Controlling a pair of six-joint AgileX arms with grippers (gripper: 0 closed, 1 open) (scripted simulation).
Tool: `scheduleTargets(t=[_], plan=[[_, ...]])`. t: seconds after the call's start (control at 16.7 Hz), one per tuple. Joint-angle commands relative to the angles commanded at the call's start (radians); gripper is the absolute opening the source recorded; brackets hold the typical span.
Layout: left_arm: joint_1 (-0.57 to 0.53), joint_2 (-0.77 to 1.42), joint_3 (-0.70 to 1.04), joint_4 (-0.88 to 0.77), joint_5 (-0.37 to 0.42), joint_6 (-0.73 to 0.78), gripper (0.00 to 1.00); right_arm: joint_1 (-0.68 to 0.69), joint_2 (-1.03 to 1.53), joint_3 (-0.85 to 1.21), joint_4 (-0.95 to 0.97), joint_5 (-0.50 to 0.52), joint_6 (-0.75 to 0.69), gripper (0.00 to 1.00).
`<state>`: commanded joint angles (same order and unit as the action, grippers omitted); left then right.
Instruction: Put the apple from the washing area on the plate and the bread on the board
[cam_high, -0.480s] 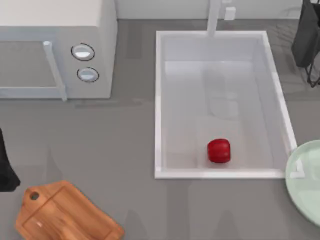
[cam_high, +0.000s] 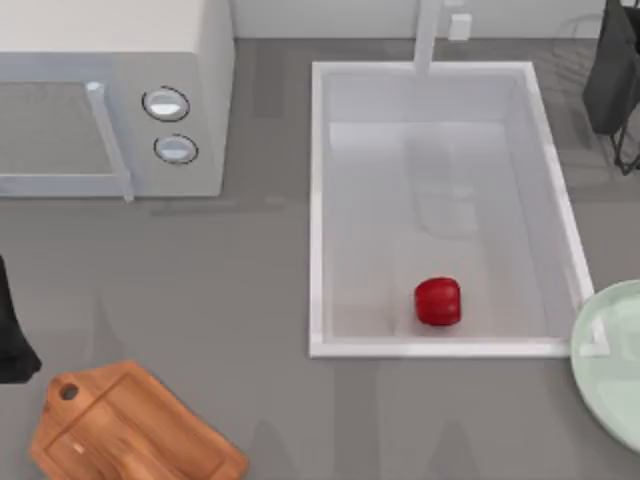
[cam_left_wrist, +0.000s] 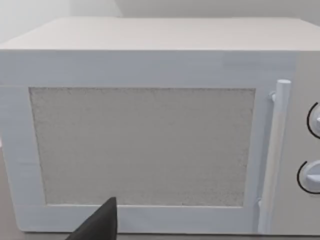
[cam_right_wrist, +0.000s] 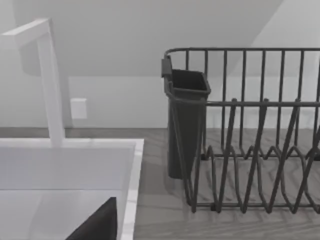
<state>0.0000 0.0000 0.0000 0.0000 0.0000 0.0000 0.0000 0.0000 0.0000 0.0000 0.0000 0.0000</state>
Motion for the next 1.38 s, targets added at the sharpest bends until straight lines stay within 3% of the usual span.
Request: scheduleTargets(t=[1.02, 1.38], plan=[[0.000, 0.000, 0.000, 0.000, 0.000, 0.000, 1.00, 0.003, 0.010, 0.010, -0.006, 0.000, 0.003, 1.00], [0.000, 0.000, 0.000, 0.000, 0.000, 0.000, 1.00, 0.072, 0.290, 0.257, -0.166, 0.000, 0.075, 1.00]])
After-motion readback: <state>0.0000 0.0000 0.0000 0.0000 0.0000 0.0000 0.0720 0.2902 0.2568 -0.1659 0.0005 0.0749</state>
